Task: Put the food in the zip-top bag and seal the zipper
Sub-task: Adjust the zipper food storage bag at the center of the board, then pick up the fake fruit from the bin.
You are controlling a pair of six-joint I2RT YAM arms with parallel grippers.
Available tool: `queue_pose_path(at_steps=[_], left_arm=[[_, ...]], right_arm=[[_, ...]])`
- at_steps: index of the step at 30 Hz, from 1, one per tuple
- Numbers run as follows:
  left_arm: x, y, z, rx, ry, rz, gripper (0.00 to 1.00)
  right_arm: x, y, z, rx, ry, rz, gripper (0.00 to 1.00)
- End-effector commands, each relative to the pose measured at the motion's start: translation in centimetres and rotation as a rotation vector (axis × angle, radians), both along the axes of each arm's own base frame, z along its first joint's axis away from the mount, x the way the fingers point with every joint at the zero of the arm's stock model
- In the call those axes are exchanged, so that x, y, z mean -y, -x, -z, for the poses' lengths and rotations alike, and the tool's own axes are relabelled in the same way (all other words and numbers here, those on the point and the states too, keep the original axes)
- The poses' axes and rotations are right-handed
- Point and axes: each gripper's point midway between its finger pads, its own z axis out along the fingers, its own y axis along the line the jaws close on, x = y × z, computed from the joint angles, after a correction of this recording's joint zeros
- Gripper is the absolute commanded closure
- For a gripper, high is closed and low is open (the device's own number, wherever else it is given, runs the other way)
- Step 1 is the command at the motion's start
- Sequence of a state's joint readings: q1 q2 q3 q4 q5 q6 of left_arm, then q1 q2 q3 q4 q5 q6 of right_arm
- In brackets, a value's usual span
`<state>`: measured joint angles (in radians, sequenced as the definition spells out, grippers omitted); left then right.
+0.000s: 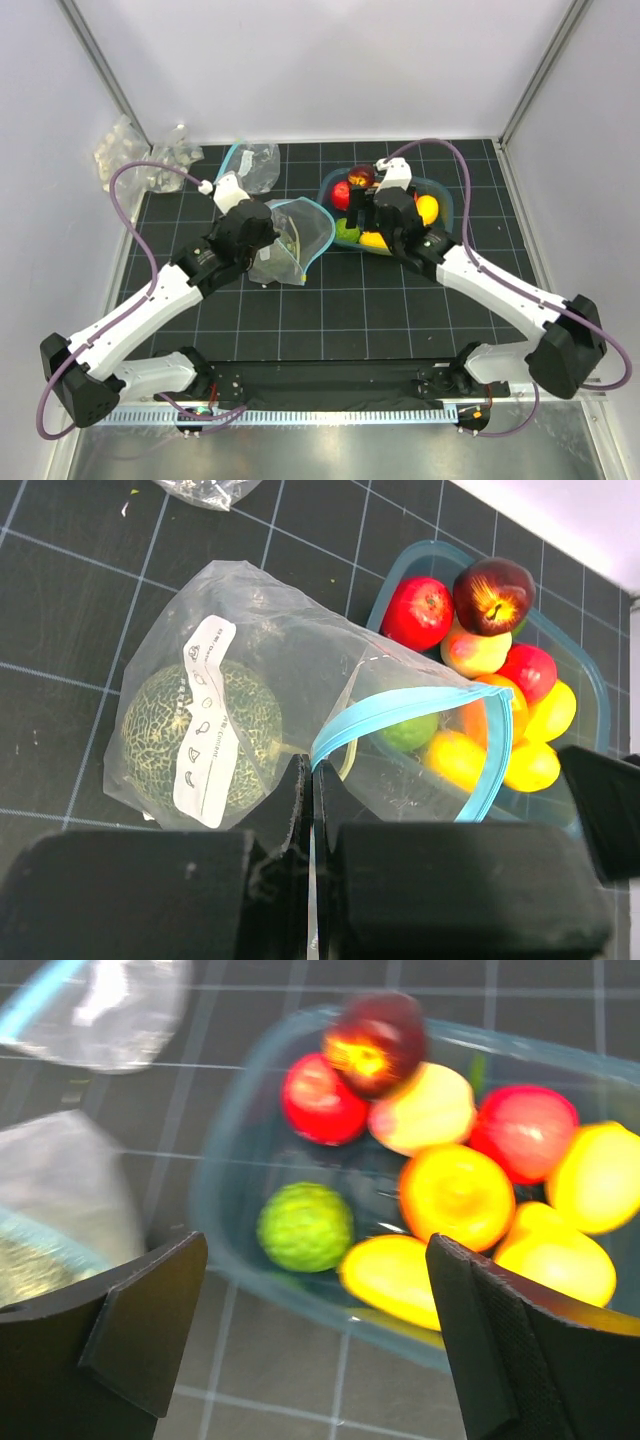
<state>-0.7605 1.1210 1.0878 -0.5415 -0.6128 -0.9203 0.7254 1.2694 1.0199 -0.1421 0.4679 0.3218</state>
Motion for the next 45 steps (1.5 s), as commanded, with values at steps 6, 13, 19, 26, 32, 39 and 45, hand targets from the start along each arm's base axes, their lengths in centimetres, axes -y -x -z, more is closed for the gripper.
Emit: queue_pose_path(at_steps=[6, 13, 19, 26, 32, 39, 45], left_arm=[[-1.7, 0.2, -1.2, 0.035, 0.047, -0.097, 1.0], [-2.6, 0.6, -1.3, 0.062, 0.073, -0.123, 1.0], [-2.0, 0.4, -1.1, 0.054, 0.069, -0.102, 1.0], [-1.0, 0.2, -0.4, 0.026, 0.073, -0.072, 0.99], [-0.9, 0.1, -0.1, 0.021, 0.067, -0.072, 1.0], [-0.7, 0.0, 0.1, 0.013, 0.06, -0.066, 1.0], [-0.6, 0.0, 0.1, 0.011, 0.054, -0.062, 0.99]], right_arm=[[1.5, -5.9, 1.7, -0.049, -0.001, 0.171, 0.0], [0.8, -10.7, 4.2, -0.059, 0.018, 0.227, 0.0], [1.5, -14.5, 5.8, -0.057, 0.059, 0.31, 0.0], [1.7, -17.8, 7.3, -0.062, 0.109, 0.371, 0.0], [1.3, -19.8, 8.1, -0.068, 0.123, 0.39, 0.08], [1.3, -18.6, 7.4, -0.067, 0.104, 0.346, 0.55], [0.8, -14.5, 3.3, -0.073, 0.023, 0.204, 0.68]])
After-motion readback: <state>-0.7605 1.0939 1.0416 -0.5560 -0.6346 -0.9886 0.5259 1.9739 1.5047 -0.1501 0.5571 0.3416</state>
